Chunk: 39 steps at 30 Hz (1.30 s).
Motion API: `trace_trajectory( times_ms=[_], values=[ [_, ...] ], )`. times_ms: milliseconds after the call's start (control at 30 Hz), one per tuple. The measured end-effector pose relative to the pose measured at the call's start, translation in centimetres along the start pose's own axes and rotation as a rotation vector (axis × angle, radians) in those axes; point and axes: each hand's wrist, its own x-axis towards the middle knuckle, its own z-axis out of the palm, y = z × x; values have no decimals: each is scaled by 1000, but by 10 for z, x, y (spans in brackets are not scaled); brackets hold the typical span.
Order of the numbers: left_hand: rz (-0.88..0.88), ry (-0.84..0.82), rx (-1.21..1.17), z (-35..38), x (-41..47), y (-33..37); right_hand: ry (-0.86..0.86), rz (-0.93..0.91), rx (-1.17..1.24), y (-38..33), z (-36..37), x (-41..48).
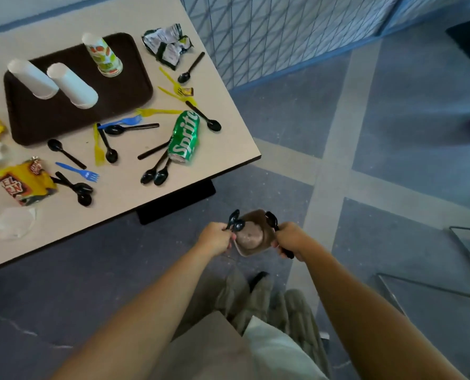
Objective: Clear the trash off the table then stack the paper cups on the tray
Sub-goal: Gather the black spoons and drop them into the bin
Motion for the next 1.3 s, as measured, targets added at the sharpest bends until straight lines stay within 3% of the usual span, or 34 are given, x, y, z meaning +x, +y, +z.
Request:
trace_trajectory(
  times_ms=[233,467,567,700,833,1300],
  values=[
    [-74,42,26,63,99,-34,-36,140,-204,48,31,102],
    [-99,-41,117,123,195,-71,58,139,-1,83,65,195],
    [-90,-47,203,133,203,-75,124,76,-60,95,70,219],
    [-39,67,250,124,179,-71,220,-12,-30,100,70,202],
    [33,119,147,96,128,-51,235,-130,-38,77,65,155],
    [345,409,-215,-60,-30,28,295,-647,30,-132,56,-26]
  ],
)
